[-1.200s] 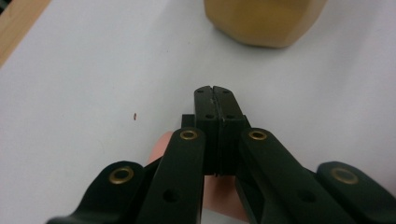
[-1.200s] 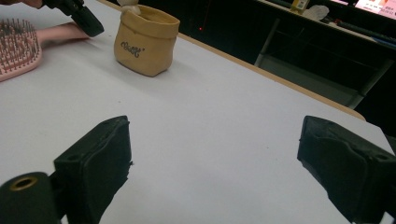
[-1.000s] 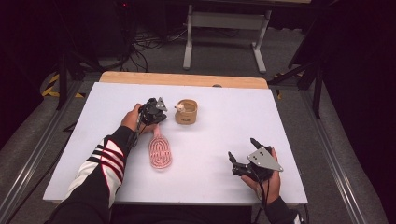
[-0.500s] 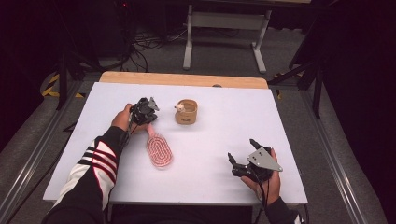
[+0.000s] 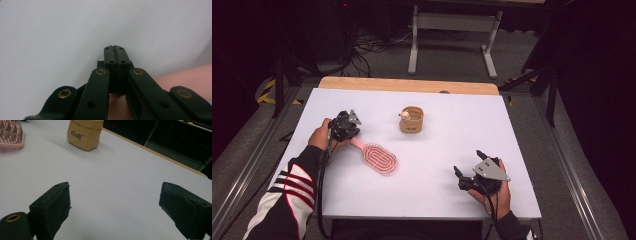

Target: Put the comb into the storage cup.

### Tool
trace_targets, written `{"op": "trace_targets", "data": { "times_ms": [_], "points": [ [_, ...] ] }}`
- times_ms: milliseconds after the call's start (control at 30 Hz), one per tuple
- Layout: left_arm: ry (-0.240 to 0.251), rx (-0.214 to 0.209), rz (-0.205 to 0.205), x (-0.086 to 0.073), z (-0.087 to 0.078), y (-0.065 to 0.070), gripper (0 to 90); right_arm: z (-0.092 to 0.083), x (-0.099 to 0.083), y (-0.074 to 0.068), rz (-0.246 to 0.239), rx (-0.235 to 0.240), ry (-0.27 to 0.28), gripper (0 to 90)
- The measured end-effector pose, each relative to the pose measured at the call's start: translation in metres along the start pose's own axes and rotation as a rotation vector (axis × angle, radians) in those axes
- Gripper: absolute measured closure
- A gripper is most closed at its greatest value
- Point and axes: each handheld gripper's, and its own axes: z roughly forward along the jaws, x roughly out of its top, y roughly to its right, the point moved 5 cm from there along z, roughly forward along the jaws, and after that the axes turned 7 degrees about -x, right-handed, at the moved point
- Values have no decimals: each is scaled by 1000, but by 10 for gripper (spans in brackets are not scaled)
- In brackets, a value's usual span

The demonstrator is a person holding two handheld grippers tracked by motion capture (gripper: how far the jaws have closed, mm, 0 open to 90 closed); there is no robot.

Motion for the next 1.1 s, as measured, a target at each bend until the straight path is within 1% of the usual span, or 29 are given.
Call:
{"op": "trace_targets", "data": {
  "times_ms": [33,67,100,133,200,233,267,300,333,367,433,500,567,633,667,700,733,800,867,900,933,967,1000,1033,1100],
  "points": [
    [5,-1,-10,-5,-3,1,900,0,0,0,0,0,-1,105],
    [5,-1,-10,-5,-3,1,900,0,0,0,0,0,-1,105],
    [6,0,-17,-9,-5,2,900,1,0,0,5,4,-5,105],
    [10,4,-34,-14,-8,4,900,1,-1,0,8,5,-7,104],
    [24,8,-54,-21,-12,8,900,2,-1,-1,7,7,-13,103],
    [24,8,-54,-21,-12,8,900,2,-1,-1,7,7,-13,103],
    [35,12,-65,-27,-15,13,900,2,-1,-1,6,7,-14,103],
    [43,12,-62,-31,-17,15,900,2,-1,-1,6,7,-14,103],
    [43,12,-62,-31,-17,15,900,2,-1,-1,6,7,-14,103],
    [44,7,-61,-35,-20,18,900,2,-1,0,6,5,-13,103],
    [45,1,-68,-41,-24,22,900,2,-2,1,9,4,-14,103],
    [43,4,-58,-50,-30,28,900,2,-2,1,8,2,-14,103],
    [46,-14,-67,-57,-35,32,900,1,-1,2,5,2,-10,103],
    [54,-18,-71,-65,-40,37,900,1,-1,2,5,3,-7,103],
    [54,-18,-71,-65,-40,37,900,1,-1,2,5,3,-7,103],
    [53,-21,-73,-69,-44,41,900,1,-1,3,7,1,-9,103],
    [54,-23,-71,-72,-46,45,900,1,-1,3,7,1,-9,103],
    [51,-21,-65,-74,-47,46,900,1,-1,4,7,1,-9,103],
    [38,-28,-49,-79,-52,55,899,1,-1,4,7,1,-10,103],
    [33,-30,-44,-80,-53,58,899,1,-1,4,8,1,-9,103],
    [27,-30,-32,-81,-55,60,899,1,-1,4,8,1,-9,103],
    [27,-30,-32,-81,-55,60,900,1,-1,4,8,1,-9,103],
    [22,-24,-22,-82,-56,64,900,1,-1,4,8,0,-10,103],
    [15,-26,-13,-84,-58,67,900,1,-1,4,8,0,-10,103],
    [17,-37,-7,-87,-60,73,900,1,-1,4,10,-1,-11,103]
  ]
}}
